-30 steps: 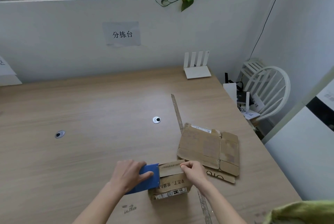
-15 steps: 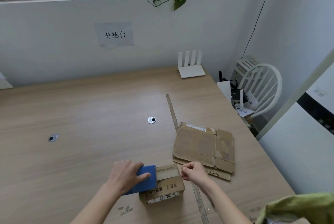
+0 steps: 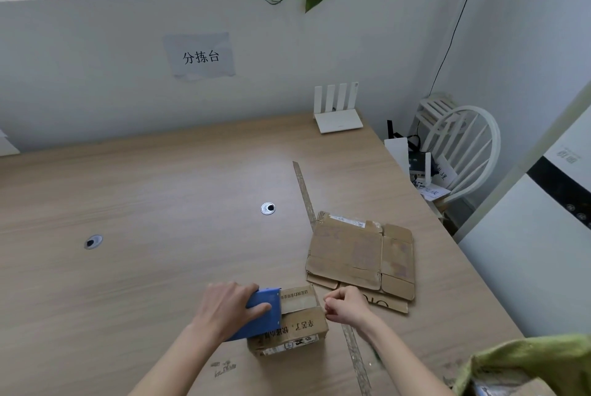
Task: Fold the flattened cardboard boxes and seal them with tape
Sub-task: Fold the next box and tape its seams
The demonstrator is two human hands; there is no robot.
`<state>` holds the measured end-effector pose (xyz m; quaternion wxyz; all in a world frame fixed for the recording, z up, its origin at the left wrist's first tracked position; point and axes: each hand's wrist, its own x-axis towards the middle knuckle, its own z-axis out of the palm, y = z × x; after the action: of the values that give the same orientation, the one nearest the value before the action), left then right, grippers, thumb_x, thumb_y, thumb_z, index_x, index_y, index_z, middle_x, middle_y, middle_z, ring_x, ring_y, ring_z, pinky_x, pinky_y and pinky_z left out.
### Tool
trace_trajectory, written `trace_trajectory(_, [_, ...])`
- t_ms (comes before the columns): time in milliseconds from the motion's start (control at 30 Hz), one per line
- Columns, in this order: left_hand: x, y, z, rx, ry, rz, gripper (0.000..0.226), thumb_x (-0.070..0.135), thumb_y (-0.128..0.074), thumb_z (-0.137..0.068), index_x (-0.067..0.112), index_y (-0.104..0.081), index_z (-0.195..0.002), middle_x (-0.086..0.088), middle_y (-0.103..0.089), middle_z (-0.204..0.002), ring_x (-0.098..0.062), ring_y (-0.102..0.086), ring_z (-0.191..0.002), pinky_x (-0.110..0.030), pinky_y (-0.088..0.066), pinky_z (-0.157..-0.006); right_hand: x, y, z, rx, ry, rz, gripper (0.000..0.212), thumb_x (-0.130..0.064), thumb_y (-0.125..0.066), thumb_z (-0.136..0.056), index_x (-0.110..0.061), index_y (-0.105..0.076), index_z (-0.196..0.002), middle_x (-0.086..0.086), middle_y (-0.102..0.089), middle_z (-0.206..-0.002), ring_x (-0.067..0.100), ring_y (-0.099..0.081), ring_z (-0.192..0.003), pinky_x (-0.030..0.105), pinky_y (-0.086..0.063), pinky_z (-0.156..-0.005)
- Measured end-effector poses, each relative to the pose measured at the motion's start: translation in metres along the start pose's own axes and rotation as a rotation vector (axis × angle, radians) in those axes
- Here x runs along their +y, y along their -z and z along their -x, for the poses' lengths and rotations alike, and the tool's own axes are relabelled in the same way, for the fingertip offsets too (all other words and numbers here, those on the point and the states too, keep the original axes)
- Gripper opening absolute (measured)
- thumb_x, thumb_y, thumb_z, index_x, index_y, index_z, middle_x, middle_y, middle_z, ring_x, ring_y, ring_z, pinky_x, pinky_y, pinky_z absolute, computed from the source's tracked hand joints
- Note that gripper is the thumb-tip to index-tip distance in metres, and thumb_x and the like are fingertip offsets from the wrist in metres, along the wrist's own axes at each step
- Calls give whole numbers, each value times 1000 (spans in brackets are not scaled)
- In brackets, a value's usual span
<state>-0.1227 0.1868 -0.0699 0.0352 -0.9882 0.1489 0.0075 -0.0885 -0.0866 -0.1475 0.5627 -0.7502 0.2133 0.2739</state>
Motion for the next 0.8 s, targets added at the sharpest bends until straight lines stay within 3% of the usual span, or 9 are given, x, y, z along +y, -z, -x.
trace_trajectory(100, [1, 3, 3, -24, 28, -16, 54, 74, -35, -78, 33, -70, -81, 12, -34, -49, -8, -30, -38, -19, -6, -38, -2, -1, -2, -1, -3, 102, 12, -2, -69, -89, -7, -77, -82, 13, -75, -89, 23, -75, -86, 39, -64, -76])
trace_trajectory(167, [-1, 4, 4, -34, 53, 11, 45, 73, -44, -76, 36, -68, -72, 12, -26, -45, -9, -23, -34, -16, 1, -39, 1, 1, -4, -21, 6, 173, 17, -9, -79, -82, -16, -79, -97, 5, -75, -89, 20, -74, -84, 38, -64, -78])
trace_trajectory(267, [-2, 4, 5, 6, 41, 30, 42, 72, -44, -75, 37, -68, -70, 11, -20, -45, -11, -20, -34, -14, 5, -40, 19, 8, -8, -62, 20, 538, 102, -30, -92, -63, -38, -39, -150, -8, -68, -98, 16, -68, -96, 29, -54, -85])
trace_trajectory(333, [-2, 6, 7, -19, 31, 69, 42, 71, -45, -75, 37, -69, -72, 11, -21, -45, -9, -19, -35, -13, 4, -40, 20, 6, 5, 4, 112, 610, 89, -24, -79, -78, -38, -35, -154, -9, -64, -109, 14, -61, -107, 26, -47, -90])
trace_trajectory(433, [-5, 5, 6, -34, 16, 90, 42, 72, -44, -76, 38, -69, -74, 14, -38, -41, -7, -22, -36, -12, 3, -39, 0, -1, 26, 127, 478, 588, 70, -14, -58, -90, -40, -37, -151, -18, -45, -144, 6, -43, -136, 20, -38, -102])
trace_trajectory(500, [-6, 6, 4, -63, 18, 87, 42, 71, -43, -76, 39, -70, -74, 17, -48, -42, -7, -22, -37, -14, 3, -38, -20, -7, 33, -87, 664, 774, 88, -38, -62, -85, -42, -15, -159, -27, -13, -161, -2, -14, -149, 27, -20, -121])
trace_trajectory(567, [-5, 5, 4, -82, 33, 98, 47, 73, -40, -78, 39, -73, -82, 17, -56, -49, -4, -28, -39, -12, -2, -40, -31, -19, 33, -292, 737, 1071, 116, -61, -69, -77, -33, 6, -161, -24, 8, -162, -2, 9, -149, 31, 6, -124])
trace_trajectory(667, [-9, -1, 6, 10, 17, 97, 67, 78, -26, -80, 38, -67, -113, 11, -70, -77, -5, -48, -56, -16, -21, -45, -28, -33, 29, -308, 751, 1255, 133, -66, -78, -71, -20, 8, -161, -4, 0, -169, 16, 1, -156, 34, 8, -123])
trace_trajectory(800, [-18, 11, 11, -126, 22, 100, 80, 80, -14, -75, 39, -58, -129, 10, -71, -95, -8, -51, -66, -16, -24, -49, -20, -35, 22, -243, 814, 1260, 113, -57, -76, -77, -19, -9, -159, 2, -27, -156, 22, -23, -146, 35, -10, -124])
